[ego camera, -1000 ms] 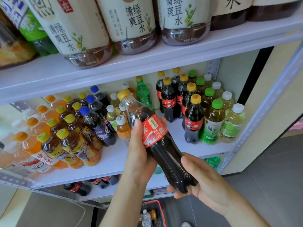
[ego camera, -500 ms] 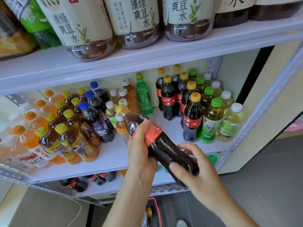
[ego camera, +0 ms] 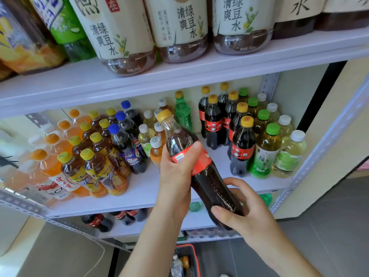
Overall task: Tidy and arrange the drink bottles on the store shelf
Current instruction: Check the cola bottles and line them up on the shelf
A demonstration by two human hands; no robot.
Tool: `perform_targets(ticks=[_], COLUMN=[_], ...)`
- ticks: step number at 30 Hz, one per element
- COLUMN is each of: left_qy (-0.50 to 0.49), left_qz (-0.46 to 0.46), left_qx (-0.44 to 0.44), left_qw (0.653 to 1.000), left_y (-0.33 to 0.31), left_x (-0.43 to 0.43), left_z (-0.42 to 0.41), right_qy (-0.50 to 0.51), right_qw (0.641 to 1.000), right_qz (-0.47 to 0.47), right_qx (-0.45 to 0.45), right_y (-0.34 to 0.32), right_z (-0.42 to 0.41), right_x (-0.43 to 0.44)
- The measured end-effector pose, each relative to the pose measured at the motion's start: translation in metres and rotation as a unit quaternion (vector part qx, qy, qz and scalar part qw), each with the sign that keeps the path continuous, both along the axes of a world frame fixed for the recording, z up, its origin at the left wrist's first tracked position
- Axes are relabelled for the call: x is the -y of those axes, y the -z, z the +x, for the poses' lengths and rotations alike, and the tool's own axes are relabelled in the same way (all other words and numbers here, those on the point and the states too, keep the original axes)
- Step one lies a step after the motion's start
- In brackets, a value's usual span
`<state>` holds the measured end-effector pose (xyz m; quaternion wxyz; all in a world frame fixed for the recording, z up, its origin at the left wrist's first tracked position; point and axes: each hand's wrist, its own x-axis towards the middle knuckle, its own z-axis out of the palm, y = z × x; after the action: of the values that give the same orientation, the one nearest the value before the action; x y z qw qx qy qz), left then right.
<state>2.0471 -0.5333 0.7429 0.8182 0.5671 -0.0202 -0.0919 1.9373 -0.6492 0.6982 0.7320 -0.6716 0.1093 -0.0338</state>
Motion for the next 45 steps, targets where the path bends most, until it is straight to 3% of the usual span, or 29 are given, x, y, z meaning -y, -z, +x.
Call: perform_targets(ticks=[3, 10, 13, 16, 18, 20, 25, 28, 31, 35, 38, 40, 43, 45], left_qy=[-0.035, -0.027, -0.022, -0.009, 0.010, 0.031, 0.021, 0.001, -0.013, -0.004, 0.015, 0.033, 0.070, 0.094], left_qz=[-0.008, -0.040, -0.065, -0.114, -0.144, -0.161, -0.044, -0.001, -0.030, -0.096, -0.123, -0.136, -0.185, -0.199], left_qx=[0.007, -0.013, -0.041, -0.085, -0.108, -0.110, -0.060, -0.010, -0.035, -0.063, -0.041, -0.023, -0.001, 0.013], left_qw=[0.999, 0.999, 0.997, 0.990, 0.984, 0.980, 0.997, 1.000, 0.999, 0.993, 0.991, 0.990, 0.980, 0.975], left_y=[-0.002, 0.001, -0.002, -0.004, -0.005, -0.006, -0.013, -0.020, -0.023, -0.021, -0.020, -0.021, -0.023, -0.023], left_x=[0.003, -0.004, -0.005, -0.006, -0.004, -0.005, -0.010, -0.018, -0.022, -0.022, -0.024, -0.027, -0.030, -0.031], left_z=[-0.004, -0.004, -0.003, -0.004, -0.006, -0.005, 0.004, 0.013, 0.019, 0.019, 0.020, 0.021, 0.024, 0.025], right_qy=[0.047, 0.006, -0.040, -0.122, -0.187, -0.206, -0.121, -0.057, 0.008, 0.005, -0.016, -0.048, -0.126, -0.180], right_qw=[0.993, 0.993, 0.997, 0.952, 0.922, 0.914, 0.953, 0.990, 1.000, 0.997, 1.000, 0.990, 0.939, 0.912], right_qz=[-0.103, -0.115, 0.046, 0.265, 0.317, 0.329, 0.274, 0.132, -0.025, -0.074, 0.001, 0.131, 0.311, 0.352], right_qx=[0.017, -0.011, -0.037, -0.089, -0.125, -0.121, -0.053, -0.013, 0.008, 0.023, 0.005, -0.017, -0.081, -0.115], right_y=[-0.002, -0.003, -0.006, -0.008, -0.008, -0.007, -0.006, -0.010, -0.009, -0.007, -0.007, -0.007, -0.003, 0.002], right_z=[0.001, 0.002, 0.004, 0.006, 0.005, 0.006, 0.003, 0.004, 0.005, 0.004, 0.005, 0.006, 0.005, 0.003], right_x=[-0.007, -0.009, -0.001, 0.008, 0.010, 0.008, 0.001, 0.000, 0.001, 0.000, 0.004, 0.009, 0.014, 0.014])
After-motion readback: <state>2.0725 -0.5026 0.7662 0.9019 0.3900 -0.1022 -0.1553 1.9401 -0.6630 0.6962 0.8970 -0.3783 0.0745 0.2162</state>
